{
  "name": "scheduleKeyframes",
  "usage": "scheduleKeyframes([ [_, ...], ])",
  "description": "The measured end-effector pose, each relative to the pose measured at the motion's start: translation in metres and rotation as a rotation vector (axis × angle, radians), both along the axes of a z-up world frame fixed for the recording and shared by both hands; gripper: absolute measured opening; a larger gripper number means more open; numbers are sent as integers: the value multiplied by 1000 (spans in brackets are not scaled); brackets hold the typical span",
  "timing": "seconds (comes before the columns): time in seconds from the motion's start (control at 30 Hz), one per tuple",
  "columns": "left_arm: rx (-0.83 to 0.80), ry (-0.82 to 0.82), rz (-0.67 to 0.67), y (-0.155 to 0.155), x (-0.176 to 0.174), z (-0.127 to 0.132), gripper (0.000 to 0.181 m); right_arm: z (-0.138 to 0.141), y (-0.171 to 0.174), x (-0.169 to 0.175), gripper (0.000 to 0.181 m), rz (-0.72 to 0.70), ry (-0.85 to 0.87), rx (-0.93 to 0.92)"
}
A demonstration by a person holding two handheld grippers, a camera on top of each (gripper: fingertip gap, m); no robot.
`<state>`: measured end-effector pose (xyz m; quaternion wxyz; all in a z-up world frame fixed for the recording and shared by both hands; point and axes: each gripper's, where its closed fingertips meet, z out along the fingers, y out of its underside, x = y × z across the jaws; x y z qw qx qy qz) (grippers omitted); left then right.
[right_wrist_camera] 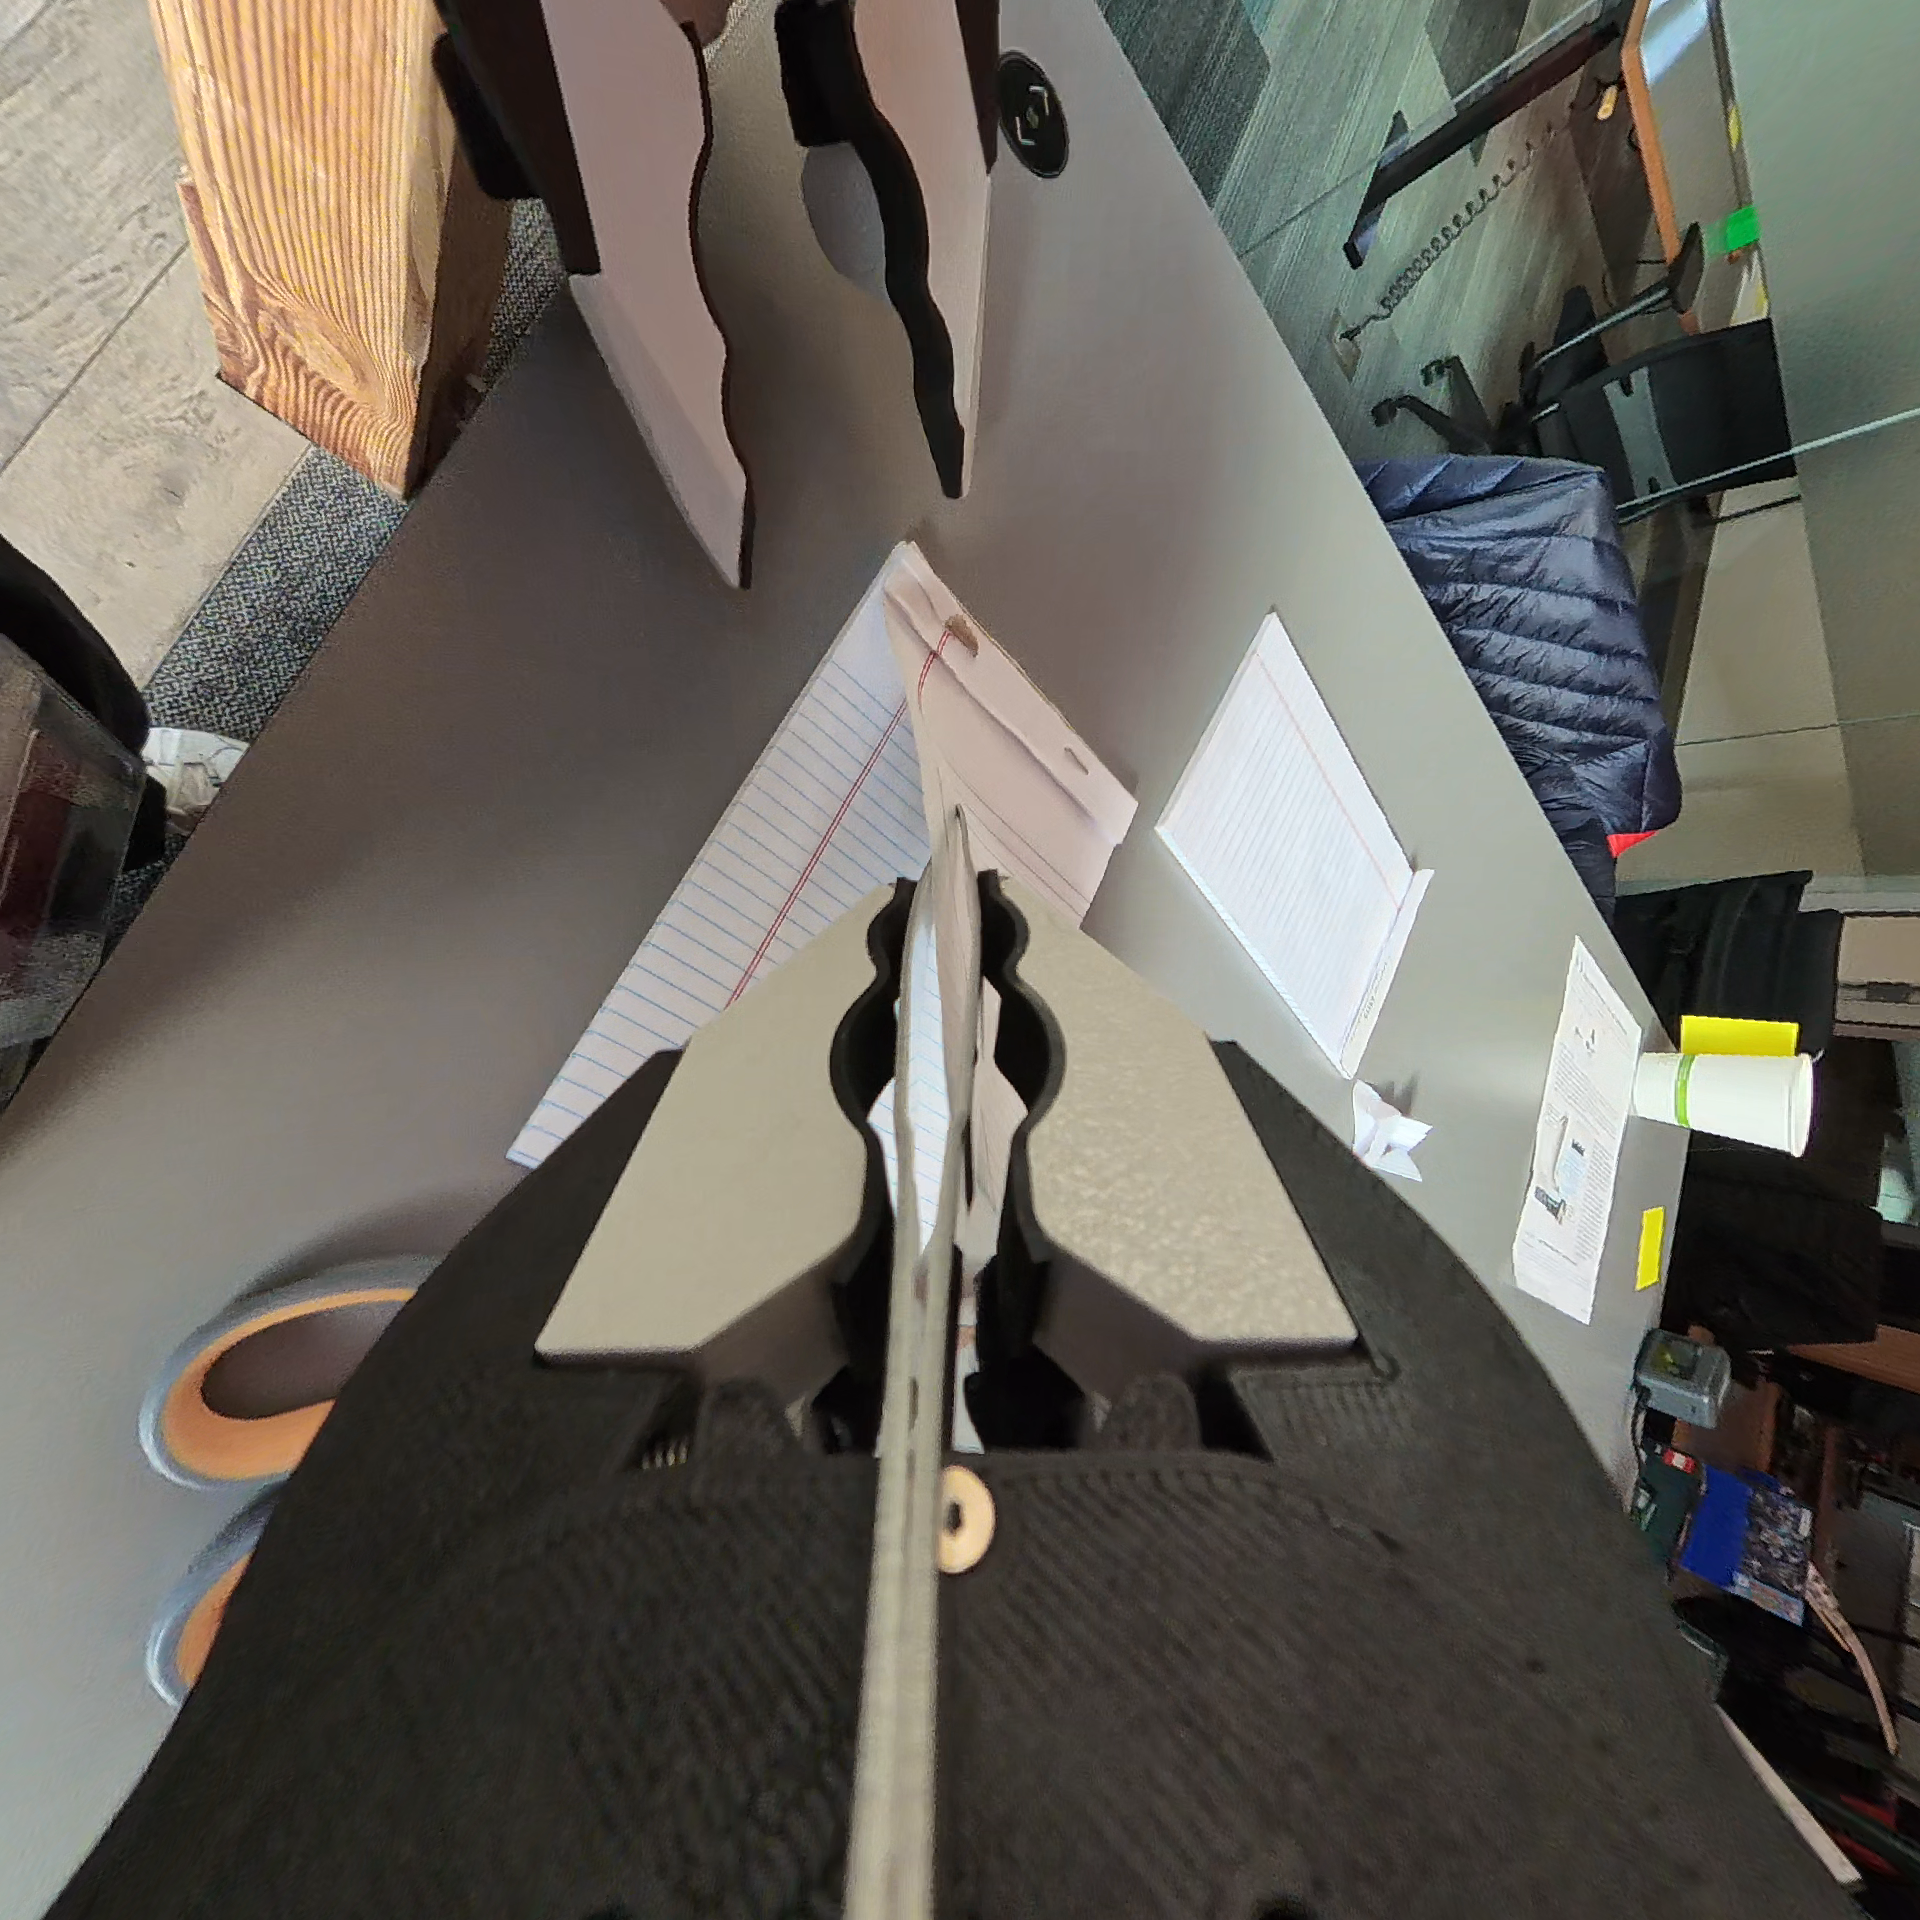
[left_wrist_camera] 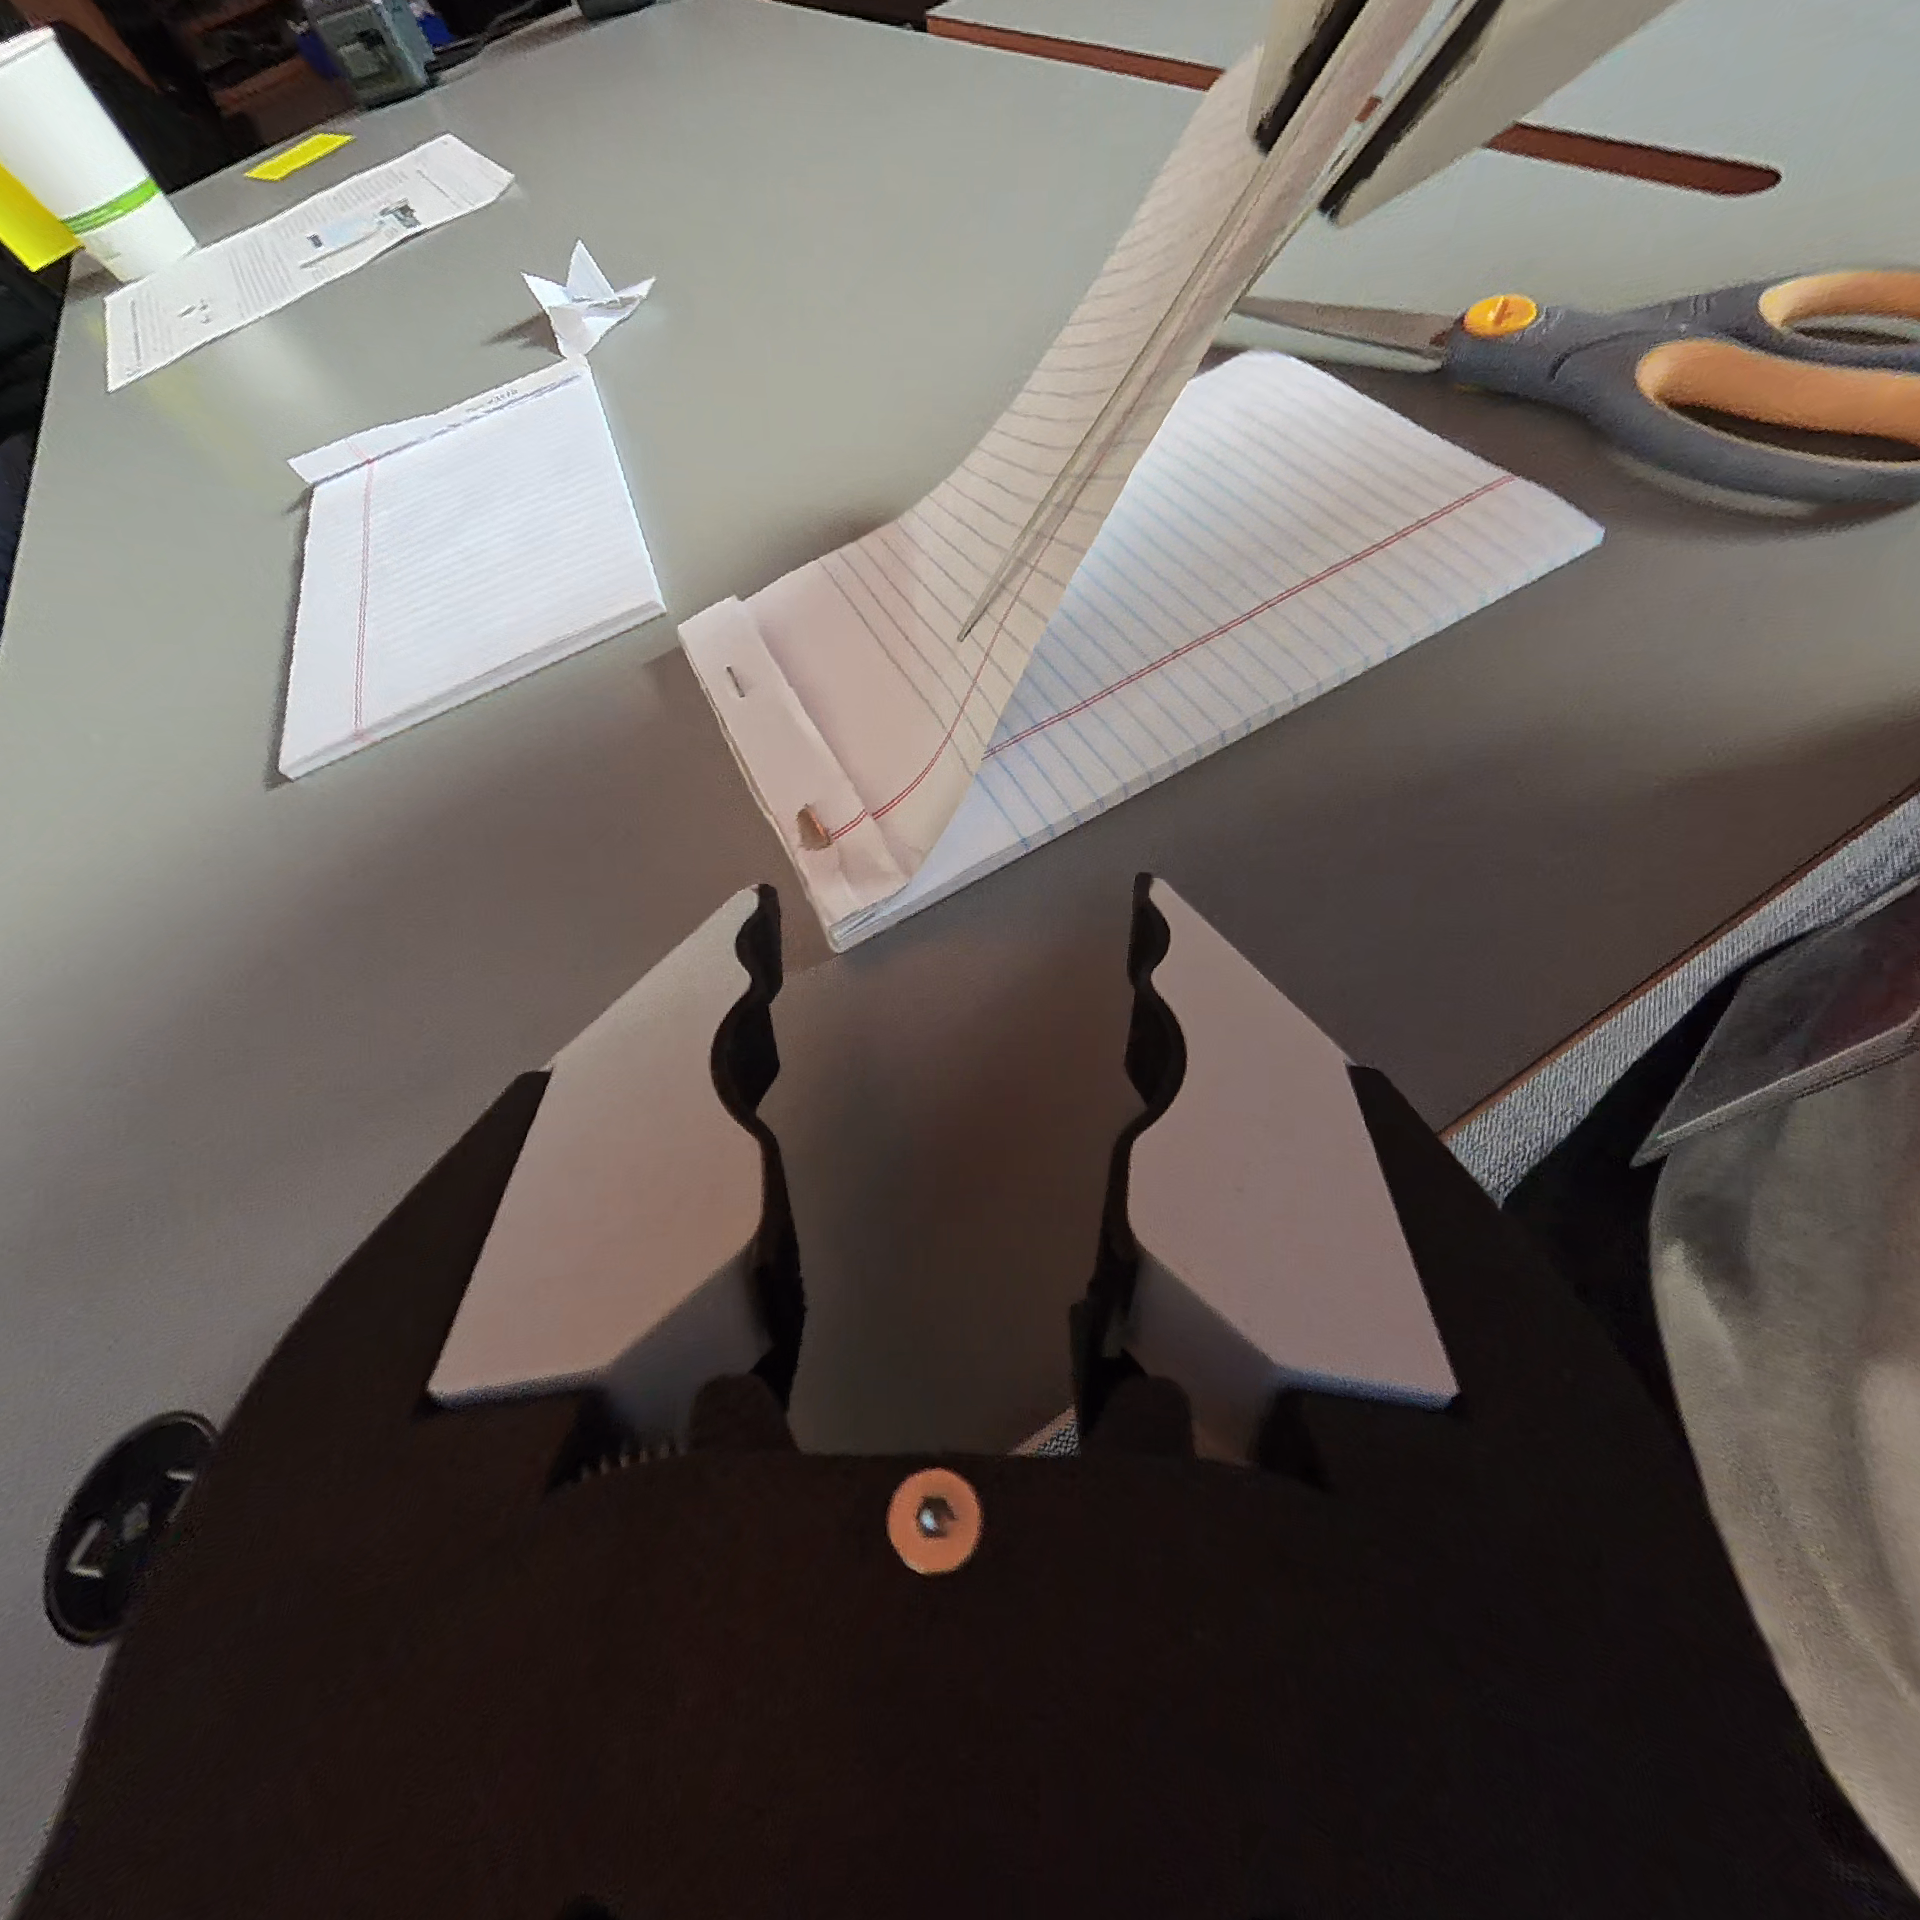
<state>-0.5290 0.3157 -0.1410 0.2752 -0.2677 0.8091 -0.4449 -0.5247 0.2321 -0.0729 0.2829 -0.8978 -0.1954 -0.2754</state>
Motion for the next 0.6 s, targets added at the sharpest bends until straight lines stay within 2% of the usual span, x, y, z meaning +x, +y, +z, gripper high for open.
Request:
scheduleKeyframes([
  [0.07, 13, 8, -57, 1, 7, -1, 59, 0, -5, 5, 14, -18, 16, 2],
  [0.17, 28, 110, -138, -4, 6, -9, 55, 1, -8, 8, 18, -41, 22, 17],
  [0.23, 60, 135, -167, -6, 5, -12, 56, 0, -7, 7, 19, -46, 34, 27],
  [0.37, 171, 69, -203, -10, 7, -12, 67, -5, -4, 3, 20, -56, 50, 37],
  [0.47, 167, 85, -237, -16, 7, -13, 63, -6, 2, 1, 22, -54, 49, 52],
  [0.6, 126, 175, -229, -14, 10, -16, 69, -7, 13, -1, 23, -48, 57, 64],
])
